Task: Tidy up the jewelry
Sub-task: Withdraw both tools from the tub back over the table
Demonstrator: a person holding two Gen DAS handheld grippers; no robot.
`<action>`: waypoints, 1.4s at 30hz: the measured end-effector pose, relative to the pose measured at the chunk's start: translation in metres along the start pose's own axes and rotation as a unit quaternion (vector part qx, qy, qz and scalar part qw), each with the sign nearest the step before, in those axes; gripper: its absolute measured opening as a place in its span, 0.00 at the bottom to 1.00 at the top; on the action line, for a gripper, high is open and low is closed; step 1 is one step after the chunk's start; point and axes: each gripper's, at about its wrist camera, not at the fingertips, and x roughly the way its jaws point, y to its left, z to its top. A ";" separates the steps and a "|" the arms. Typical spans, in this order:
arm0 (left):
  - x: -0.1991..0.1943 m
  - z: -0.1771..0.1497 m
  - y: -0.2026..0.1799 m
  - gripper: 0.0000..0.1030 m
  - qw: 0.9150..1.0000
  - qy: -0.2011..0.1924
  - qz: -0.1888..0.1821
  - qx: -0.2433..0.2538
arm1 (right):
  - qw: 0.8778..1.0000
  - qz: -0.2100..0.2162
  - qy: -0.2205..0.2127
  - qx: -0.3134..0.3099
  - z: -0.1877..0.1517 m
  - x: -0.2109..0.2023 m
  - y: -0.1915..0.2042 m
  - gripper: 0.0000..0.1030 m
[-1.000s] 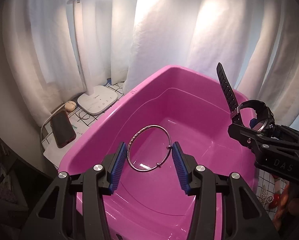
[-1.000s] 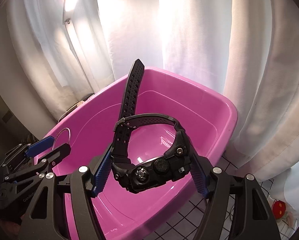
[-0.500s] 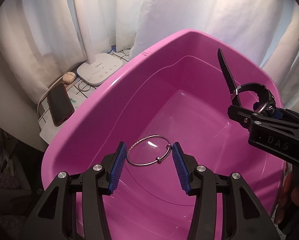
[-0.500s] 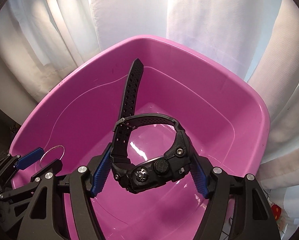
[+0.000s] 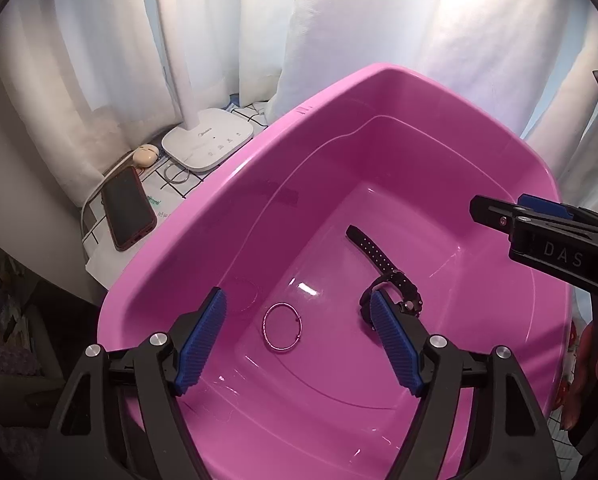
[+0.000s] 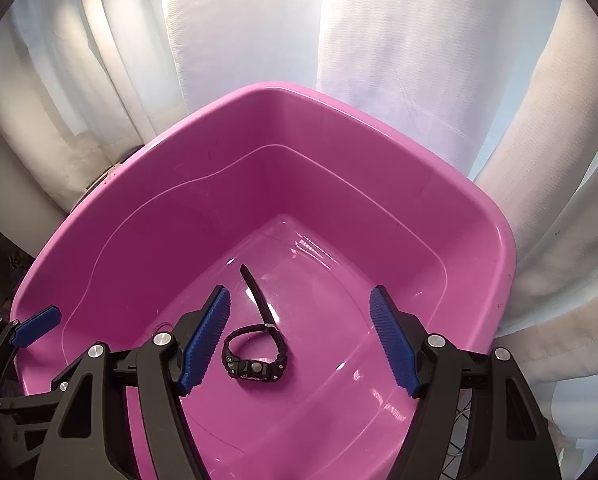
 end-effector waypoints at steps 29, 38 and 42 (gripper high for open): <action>-0.070 -0.026 -0.024 0.87 0.998 -0.064 -0.024 0.005 | 0.995 -0.028 -0.083 0.052 -0.066 -0.083 -0.036 0.67; -0.095 -0.052 -0.067 0.91 0.993 -0.085 -0.068 0.054 | 0.985 -0.055 -0.099 0.128 -0.142 -0.132 -0.093 0.67; -0.104 -0.067 -0.089 0.92 0.989 -0.085 -0.096 0.079 | 0.978 -0.075 -0.099 0.168 -0.187 -0.152 -0.126 0.67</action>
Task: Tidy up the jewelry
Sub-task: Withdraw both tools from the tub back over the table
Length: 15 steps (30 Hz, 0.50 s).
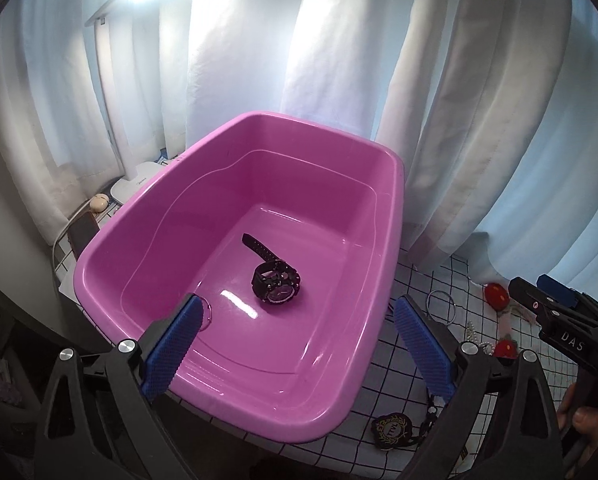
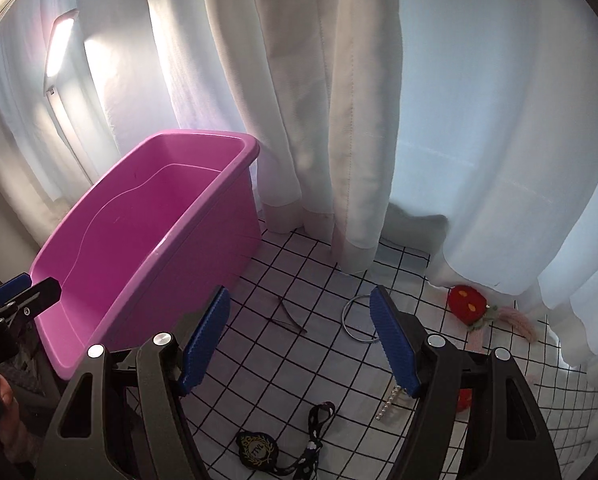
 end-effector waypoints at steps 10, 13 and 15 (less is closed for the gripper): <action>-0.013 -0.038 -0.074 0.94 0.992 0.000 -0.105 0.064 | 0.994 -0.059 0.019 0.086 -0.083 -0.037 -0.094 0.67; -0.011 -0.055 -0.094 0.94 0.988 0.011 -0.126 0.088 | 0.991 -0.070 0.030 0.110 -0.104 -0.037 -0.113 0.67; -0.006 -0.068 -0.105 0.94 0.986 0.025 -0.131 0.100 | 0.989 -0.074 0.037 0.121 -0.115 -0.036 -0.122 0.67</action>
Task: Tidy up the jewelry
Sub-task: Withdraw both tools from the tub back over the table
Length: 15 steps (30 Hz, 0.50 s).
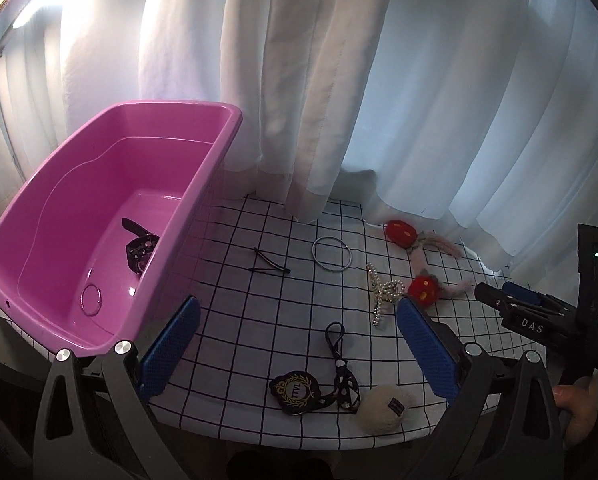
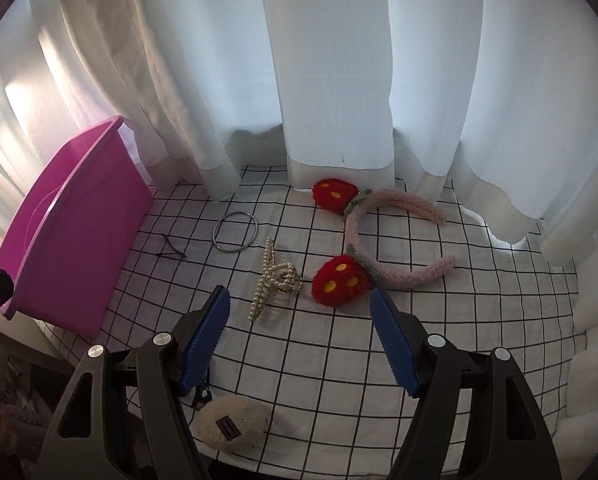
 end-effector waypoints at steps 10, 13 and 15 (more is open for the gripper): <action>0.058 -0.056 -0.013 0.94 0.997 0.083 -0.008 0.003 | 0.999 0.010 0.032 0.015 -0.041 0.024 -0.021 0.67; 0.077 -0.073 -0.011 0.94 0.995 0.098 -0.003 0.000 | 0.999 0.017 0.045 0.021 -0.048 0.035 -0.025 0.67; 0.090 -0.082 -0.008 0.94 0.994 0.112 0.004 -0.004 | 0.998 0.020 0.052 0.023 -0.053 0.040 -0.028 0.67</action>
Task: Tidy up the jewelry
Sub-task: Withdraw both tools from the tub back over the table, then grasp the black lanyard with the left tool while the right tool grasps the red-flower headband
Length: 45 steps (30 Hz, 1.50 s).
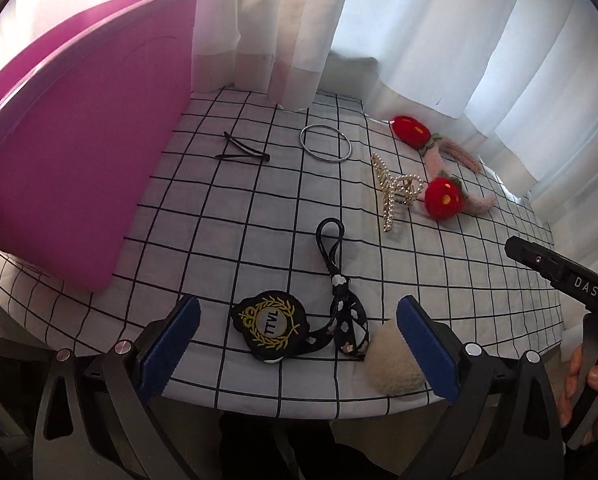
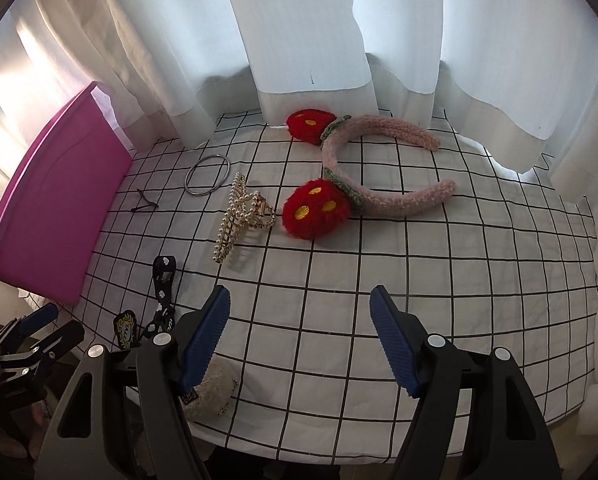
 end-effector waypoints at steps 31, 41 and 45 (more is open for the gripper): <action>0.081 -0.011 -0.017 0.94 0.993 0.086 0.062 -0.060 | 1.000 0.009 0.010 -0.018 0.003 0.029 -0.017 0.67; 0.089 -0.014 -0.024 0.94 0.990 0.086 0.093 -0.053 | 0.999 -0.007 -0.003 -0.040 0.025 0.040 -0.027 0.67; 0.093 -0.015 -0.030 0.94 0.989 0.086 0.112 -0.048 | 0.997 -0.010 -0.009 -0.080 0.042 0.052 -0.028 0.67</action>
